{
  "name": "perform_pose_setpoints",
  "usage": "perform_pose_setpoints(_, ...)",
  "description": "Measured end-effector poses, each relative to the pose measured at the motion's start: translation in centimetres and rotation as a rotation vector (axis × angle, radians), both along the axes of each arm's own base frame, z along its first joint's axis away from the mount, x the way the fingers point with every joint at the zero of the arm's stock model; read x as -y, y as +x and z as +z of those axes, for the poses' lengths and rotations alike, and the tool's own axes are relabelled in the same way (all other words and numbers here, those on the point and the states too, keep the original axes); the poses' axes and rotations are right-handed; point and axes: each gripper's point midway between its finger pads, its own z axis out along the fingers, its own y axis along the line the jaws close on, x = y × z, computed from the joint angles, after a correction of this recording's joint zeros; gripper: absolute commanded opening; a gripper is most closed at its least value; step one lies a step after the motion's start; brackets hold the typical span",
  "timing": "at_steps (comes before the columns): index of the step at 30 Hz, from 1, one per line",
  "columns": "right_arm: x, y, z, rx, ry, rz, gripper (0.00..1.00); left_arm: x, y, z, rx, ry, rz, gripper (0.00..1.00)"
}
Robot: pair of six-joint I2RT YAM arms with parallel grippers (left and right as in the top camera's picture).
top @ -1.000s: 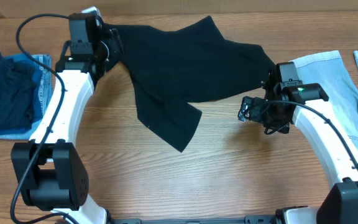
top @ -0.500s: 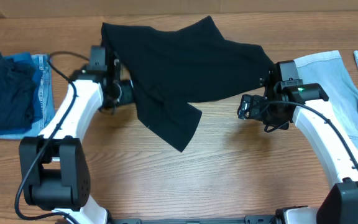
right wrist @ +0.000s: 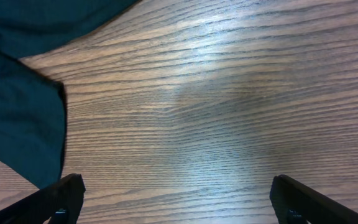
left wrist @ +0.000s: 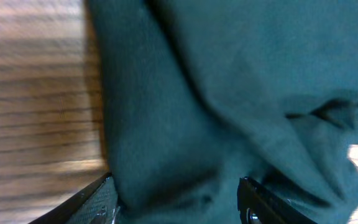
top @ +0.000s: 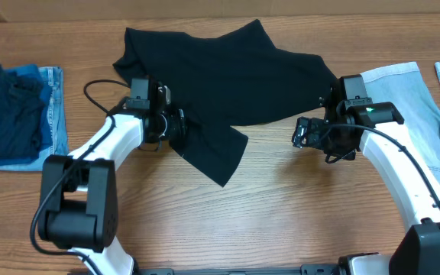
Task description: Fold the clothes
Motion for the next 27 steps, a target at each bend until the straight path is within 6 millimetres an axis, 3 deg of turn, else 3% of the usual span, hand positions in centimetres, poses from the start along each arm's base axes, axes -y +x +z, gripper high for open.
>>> perform_pose_setpoints(5, 0.0, -0.2, 0.0, -0.007, -0.001, 0.0, 1.0, 1.0, 0.8, -0.4, 0.0, -0.067, 0.006, 0.64)
perform_pose_setpoints(6, 0.0, -0.2, 0.0, -0.008, -0.001, 0.0, 1.0, 1.2, 0.8, -0.4, -0.001, -0.077, 0.004, 0.54)
perform_pose_setpoints(7, 0.0, -0.2, 0.0, -0.008, -0.001, 0.0, 1.0, 1.3, 0.8, -0.4, -0.002, -0.079, 0.004, 0.39)
perform_pose_setpoints(8, 0.0, -0.2, 0.0, -0.008, -0.001, 0.0, 1.0, 1.3, 0.8, -0.4, -0.005, -0.085, 0.008, 0.1)
perform_pose_setpoints(9, 0.0, -0.2, 0.0, -0.008, -0.001, 0.0, 1.0, 1.4, 0.7, -0.6, -0.012, -0.091, 0.007, 0.04)
perform_pose_setpoints(15, 0.0, -0.2, 0.0, -0.007, -0.001, 0.0, 1.0, 1.6, -0.6, -1.5, -0.091, -0.122, 0.007, 0.04)
perform_pose_setpoints(19, -0.1, 1.1, 0.3, 0.047, 0.002, 0.003, 1.0, -1.4, -3.8, -0.9, -0.227, -0.051, 0.072, 0.04)
perform_pose_setpoints(20, -0.2, 2.2, 0.6, 0.093, 0.006, 0.004, 0.98, -3.7, -4.7, 0.5, -0.237, 0.0, 0.118, 0.04)
perform_pose_setpoints(22, -0.4, 3.9, 1.2, 0.168, 0.014, 0.005, 0.97, -6.3, -4.6, 3.5, -0.168, 0.032, 0.164, 0.04)
perform_pose_setpoints(25, -0.7, 6.3, 1.5, 0.255, 0.021, 0.012, 0.96, -8.7, -4.3, 7.7, -0.046, 0.057, 0.213, 0.04)
perform_pose_setpoints(27, -0.5, 7.5, 0.8, 0.276, 0.007, 0.011, 0.98, -9.1, -4.3, 8.7, -0.017, 0.071, 0.215, 0.04)
